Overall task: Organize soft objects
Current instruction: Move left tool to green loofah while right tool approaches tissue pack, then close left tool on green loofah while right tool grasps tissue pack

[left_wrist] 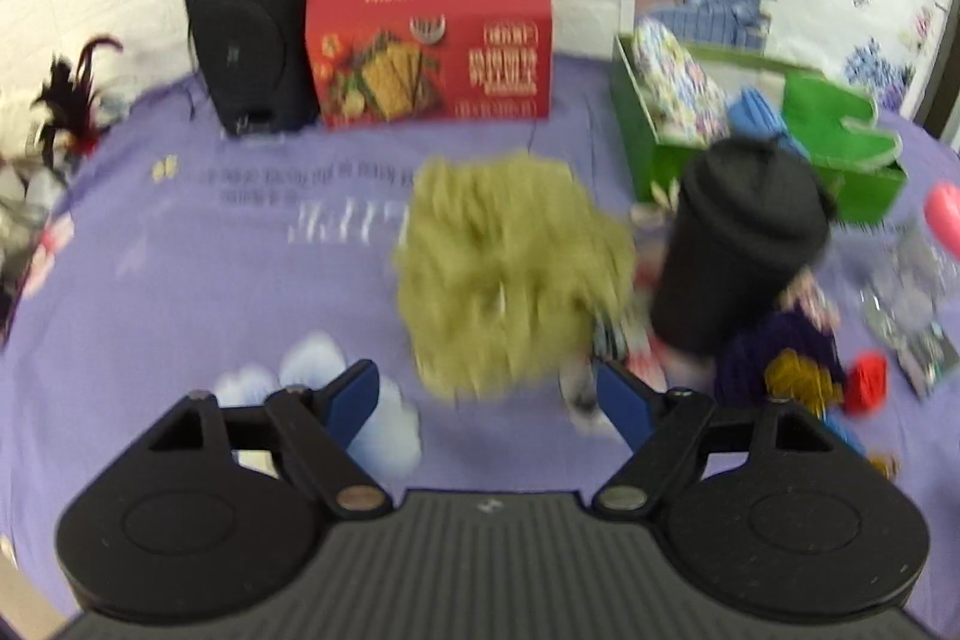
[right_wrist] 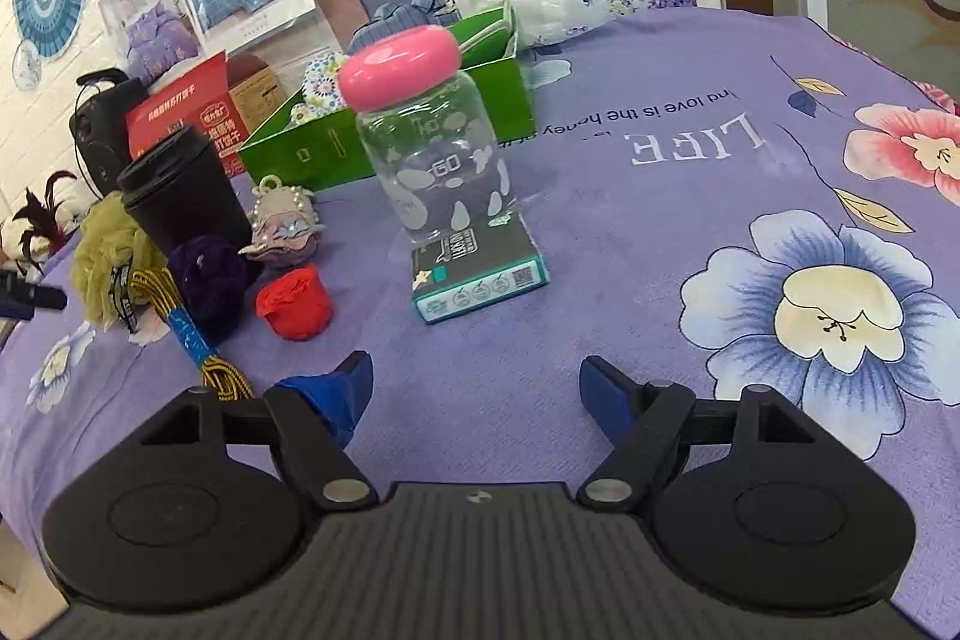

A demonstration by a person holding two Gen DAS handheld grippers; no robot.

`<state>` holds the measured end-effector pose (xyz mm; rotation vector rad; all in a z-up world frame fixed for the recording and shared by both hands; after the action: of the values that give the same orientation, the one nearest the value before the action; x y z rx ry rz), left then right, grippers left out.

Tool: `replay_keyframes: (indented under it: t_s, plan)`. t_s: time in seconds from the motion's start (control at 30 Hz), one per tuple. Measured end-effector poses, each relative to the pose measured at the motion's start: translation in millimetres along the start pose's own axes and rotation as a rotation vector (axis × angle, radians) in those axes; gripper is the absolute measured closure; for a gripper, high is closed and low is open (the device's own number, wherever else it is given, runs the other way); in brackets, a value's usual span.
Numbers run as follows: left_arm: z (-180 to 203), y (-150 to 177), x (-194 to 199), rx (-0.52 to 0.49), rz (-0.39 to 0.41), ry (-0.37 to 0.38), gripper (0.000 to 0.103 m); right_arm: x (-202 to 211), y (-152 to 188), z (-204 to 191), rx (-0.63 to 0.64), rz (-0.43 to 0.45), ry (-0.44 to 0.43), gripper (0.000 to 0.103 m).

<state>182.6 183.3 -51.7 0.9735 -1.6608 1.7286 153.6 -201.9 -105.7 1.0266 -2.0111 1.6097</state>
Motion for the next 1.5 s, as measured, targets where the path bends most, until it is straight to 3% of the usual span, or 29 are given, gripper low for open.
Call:
replay_keyframes:
  t_s: [0.17, 0.33, 0.43, 0.63, 0.77, 1.03, 1.1, 1.13, 1.23, 1.37, 1.5]
  plan:
    - [0.1, -18.1, -16.0, -0.065, 0.008, -0.041, 0.019, 3.6, -13.3, 1.4, 0.031, 0.017, 0.014, 0.040]
    - [2.1, -4.0, -26.4, -0.115, 0.003, -0.054, 0.019, -14.1, -32.4, -15.7, 0.192, -0.011, 0.076, 0.040]
    - [0.8, 5.8, -30.4, -0.131, -0.018, -0.053, 0.019, -33.4, -42.9, -28.0, 0.236, -0.035, 0.066, 0.040]
    - [-6.7, 19.2, -29.4, -0.143, -0.036, -0.053, 0.019, -70.0, -51.7, -34.2, 0.301, -0.093, 0.122, 0.039]
    - [-9.1, 13.2, -29.8, -0.139, -0.022, -0.044, 0.019, -84.2, -42.2, -33.4, 0.315, -0.141, 0.135, 0.038]
    - [13.3, -8.9, -45.8, -0.190, -0.021, 0.072, 0.017, -83.9, -37.6, -30.6, 0.288, -0.096, 0.133, 0.035]
    - [20.9, -12.2, -49.7, -0.216, -0.021, 0.093, 0.011, -84.5, -37.7, -30.8, 0.285, -0.093, 0.133, 0.035]
    - [23.8, -12.5, -52.0, -0.231, -0.020, 0.098, 0.002, -84.6, -38.0, -30.6, 0.282, -0.093, 0.132, 0.035]
    - [27.3, -8.7, -54.0, -0.264, -0.015, 0.105, 0.001, -84.3, -38.1, -30.0, 0.285, -0.091, 0.132, 0.034]
    - [18.5, -21.8, -55.4, -0.259, 0.029, 0.050, 0.001, -85.5, -39.2, -29.1, 0.283, -0.090, 0.131, 0.034]
    - [14.6, -34.3, -69.7, -0.208, 0.004, 0.092, 0.001, -86.3, -39.9, -28.8, 0.281, -0.091, 0.131, 0.033]
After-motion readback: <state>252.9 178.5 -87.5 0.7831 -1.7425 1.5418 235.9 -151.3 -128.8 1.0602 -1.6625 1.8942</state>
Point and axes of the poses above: each gripper's, at about its wrist camera, not at the fingertips, and x roughly against the way its jaws point, z to its right, y to its underside, the point moved 9 cm from there along -x, roughly the way its jaws point, and after that the axes turned 7 degrees about -z, right-handed, at the moved point
